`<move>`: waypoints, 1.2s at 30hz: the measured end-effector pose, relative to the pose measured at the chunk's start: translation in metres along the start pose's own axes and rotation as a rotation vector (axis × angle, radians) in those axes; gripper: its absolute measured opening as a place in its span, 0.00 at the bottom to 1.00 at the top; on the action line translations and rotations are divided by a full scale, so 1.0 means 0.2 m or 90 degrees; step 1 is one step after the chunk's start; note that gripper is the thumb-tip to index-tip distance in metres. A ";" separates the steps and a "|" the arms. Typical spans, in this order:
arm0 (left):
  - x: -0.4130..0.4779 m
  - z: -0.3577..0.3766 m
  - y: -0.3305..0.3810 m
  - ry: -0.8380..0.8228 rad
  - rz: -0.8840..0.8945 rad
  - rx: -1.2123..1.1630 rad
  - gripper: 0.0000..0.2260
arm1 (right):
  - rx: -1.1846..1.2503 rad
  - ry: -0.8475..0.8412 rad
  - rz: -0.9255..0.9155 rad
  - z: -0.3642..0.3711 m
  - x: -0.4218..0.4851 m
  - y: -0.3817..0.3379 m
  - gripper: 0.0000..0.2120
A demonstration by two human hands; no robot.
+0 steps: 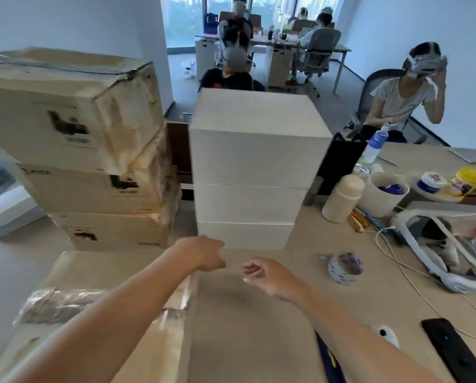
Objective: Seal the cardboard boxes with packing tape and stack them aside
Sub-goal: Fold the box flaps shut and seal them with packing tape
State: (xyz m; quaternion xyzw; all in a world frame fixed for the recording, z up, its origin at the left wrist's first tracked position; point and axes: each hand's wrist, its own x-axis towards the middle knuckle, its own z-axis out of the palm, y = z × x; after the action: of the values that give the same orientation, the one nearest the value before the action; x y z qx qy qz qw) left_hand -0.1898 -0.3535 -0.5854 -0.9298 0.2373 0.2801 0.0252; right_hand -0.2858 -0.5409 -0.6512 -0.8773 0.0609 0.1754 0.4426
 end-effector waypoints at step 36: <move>0.84 0.26 1.12 -0.001 0.004 -0.589 0.10 | -0.347 0.240 0.058 -0.78 -0.20 0.90 0.18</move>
State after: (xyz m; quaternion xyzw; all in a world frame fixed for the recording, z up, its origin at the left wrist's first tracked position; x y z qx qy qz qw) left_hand -0.1956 -0.6151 -0.6997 -0.8424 0.0902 0.3574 -0.3932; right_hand -0.3304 -0.7750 -0.6875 -0.9767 0.1320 0.0395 0.1646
